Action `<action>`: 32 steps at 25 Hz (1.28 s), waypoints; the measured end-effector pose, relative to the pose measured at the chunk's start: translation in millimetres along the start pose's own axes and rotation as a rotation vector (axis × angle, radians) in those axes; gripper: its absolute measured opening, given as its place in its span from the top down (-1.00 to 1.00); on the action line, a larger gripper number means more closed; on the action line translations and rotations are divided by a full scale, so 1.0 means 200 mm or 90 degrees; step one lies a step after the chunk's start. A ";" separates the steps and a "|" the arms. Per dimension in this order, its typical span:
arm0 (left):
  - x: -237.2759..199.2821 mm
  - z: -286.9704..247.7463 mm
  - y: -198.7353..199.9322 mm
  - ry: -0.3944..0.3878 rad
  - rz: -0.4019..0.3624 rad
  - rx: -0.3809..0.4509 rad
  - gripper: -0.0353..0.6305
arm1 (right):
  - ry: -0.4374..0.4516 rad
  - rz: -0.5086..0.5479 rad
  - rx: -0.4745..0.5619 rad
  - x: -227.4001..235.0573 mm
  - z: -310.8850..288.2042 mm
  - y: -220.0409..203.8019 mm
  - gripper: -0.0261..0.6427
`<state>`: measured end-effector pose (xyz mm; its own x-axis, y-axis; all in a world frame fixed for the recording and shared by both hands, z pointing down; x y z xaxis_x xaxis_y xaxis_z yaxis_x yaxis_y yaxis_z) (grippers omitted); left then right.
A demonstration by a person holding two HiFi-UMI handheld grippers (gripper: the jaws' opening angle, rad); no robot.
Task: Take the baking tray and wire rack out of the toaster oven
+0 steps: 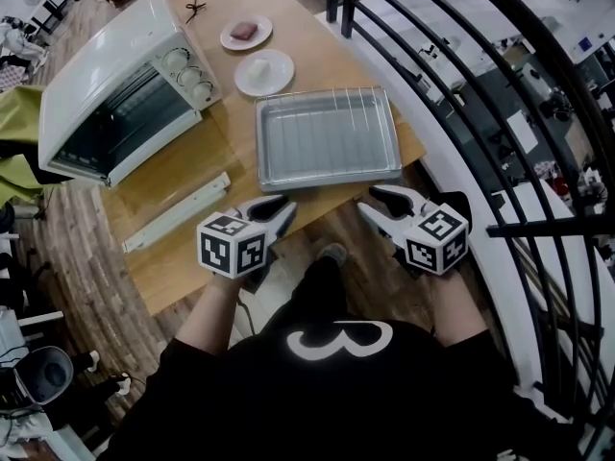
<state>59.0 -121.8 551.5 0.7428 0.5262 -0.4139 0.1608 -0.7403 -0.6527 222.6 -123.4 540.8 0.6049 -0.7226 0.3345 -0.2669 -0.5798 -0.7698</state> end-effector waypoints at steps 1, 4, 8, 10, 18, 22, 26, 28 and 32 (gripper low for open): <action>0.04 0.03 0.02 0.003 -0.018 0.011 0.69 | 0.006 0.008 0.016 -0.05 0.02 0.04 0.56; 0.17 0.14 0.09 -0.009 -0.055 0.054 0.78 | 0.026 0.029 0.064 -0.19 0.09 0.16 0.73; 0.39 0.30 0.18 -0.036 -0.100 0.108 0.84 | 0.044 0.059 0.114 -0.38 0.23 0.30 0.91; 0.49 0.40 0.20 -0.046 -0.115 0.132 0.86 | 0.051 0.077 0.128 -0.48 0.30 0.33 0.91; 0.82 0.73 0.21 -0.064 -0.167 0.213 0.87 | 0.066 0.148 0.179 -0.84 0.54 0.40 0.91; 0.95 0.87 0.21 -0.064 -0.199 0.240 0.87 | 0.084 0.158 0.217 -0.99 0.66 0.45 0.91; 0.99 0.96 0.20 -0.060 -0.209 0.261 0.86 | 0.065 0.178 0.235 -1.05 0.72 0.48 0.91; 0.99 0.97 0.19 -0.058 -0.215 0.266 0.86 | 0.050 0.184 0.236 -1.06 0.72 0.48 0.91; 1.03 0.99 0.16 -0.067 -0.217 0.267 0.86 | 0.041 0.183 0.234 -1.10 0.75 0.44 0.91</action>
<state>88.4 45.3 319.5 0.6219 0.7618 -0.1813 0.0921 -0.3011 -0.9491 178.6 40.3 318.6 0.4942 -0.8632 0.1035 -0.1261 -0.1890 -0.9738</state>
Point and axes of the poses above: the fingertips, and each gripper's own axes: z backward along the fingers, x to its right, y out of its top, the point moved 2 cm from there along z, backward along the fingers, and after that the axes turned 6 degrees about -x, right-handed, at the moved point
